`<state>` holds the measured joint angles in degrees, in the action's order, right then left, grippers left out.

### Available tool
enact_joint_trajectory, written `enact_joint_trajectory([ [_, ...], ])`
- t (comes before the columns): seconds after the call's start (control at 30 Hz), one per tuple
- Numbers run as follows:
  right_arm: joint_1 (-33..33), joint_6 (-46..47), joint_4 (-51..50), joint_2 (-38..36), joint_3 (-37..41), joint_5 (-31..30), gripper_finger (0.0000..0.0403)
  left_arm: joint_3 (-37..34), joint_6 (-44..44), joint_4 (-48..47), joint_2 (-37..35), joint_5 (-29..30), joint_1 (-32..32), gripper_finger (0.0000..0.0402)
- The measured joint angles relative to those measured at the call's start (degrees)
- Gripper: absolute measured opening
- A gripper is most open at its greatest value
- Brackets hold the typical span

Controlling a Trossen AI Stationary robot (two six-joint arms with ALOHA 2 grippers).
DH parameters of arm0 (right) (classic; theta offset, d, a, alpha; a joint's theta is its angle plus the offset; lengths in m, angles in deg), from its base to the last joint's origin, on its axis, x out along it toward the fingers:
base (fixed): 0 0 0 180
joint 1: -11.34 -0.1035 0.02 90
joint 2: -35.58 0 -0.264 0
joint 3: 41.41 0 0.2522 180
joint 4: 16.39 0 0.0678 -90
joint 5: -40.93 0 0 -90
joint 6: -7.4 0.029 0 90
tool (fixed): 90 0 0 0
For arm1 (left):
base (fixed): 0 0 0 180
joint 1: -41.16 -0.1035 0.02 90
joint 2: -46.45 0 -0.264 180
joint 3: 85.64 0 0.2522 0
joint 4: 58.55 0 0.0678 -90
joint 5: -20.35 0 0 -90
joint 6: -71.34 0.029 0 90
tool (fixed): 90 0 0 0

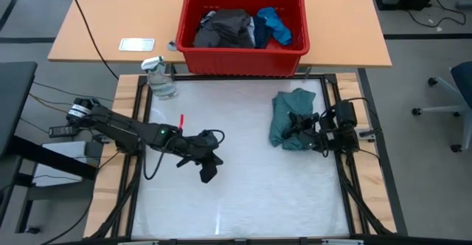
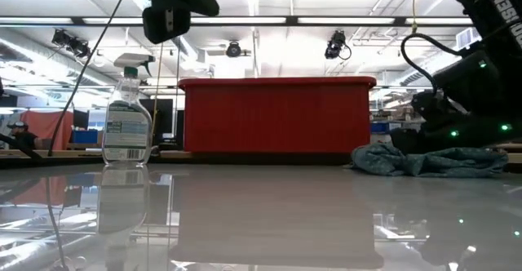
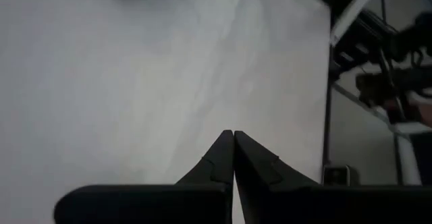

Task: Fold laundry
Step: Fold the green shirt, then remove the gray shorts from the red bin

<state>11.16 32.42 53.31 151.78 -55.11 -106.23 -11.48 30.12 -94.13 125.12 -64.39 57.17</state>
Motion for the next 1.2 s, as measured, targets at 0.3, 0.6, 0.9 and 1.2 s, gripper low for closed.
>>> enact_joint_trajectory([
  [0.3,-1.03,-5.42,4.51,-6.31,-0.13,21.82,0.0058,0.0,-1.67,0.04,-9.32,6.37,-2.24,0.0015],
  [0.6,-1.15,-11.73,5.31,-14.27,-0.88,20.16,0.0157,0.0,-0.84,-8.28,-19.61,13.54,-6.44,0.0076],
  [0.9,1.0,-17.55,-3.34,-20.05,-14.86,31.13,0.0164,0.0,7.48,-13.96,-22.28,6.2,-26.87,0.0098],
  [1.2,7.16,-14.22,-28.78,-20.13,-33.73,42.08,0.0162,0.02,24.67,3.95,-15.4,-20.63,-62.91,0.0098],
])
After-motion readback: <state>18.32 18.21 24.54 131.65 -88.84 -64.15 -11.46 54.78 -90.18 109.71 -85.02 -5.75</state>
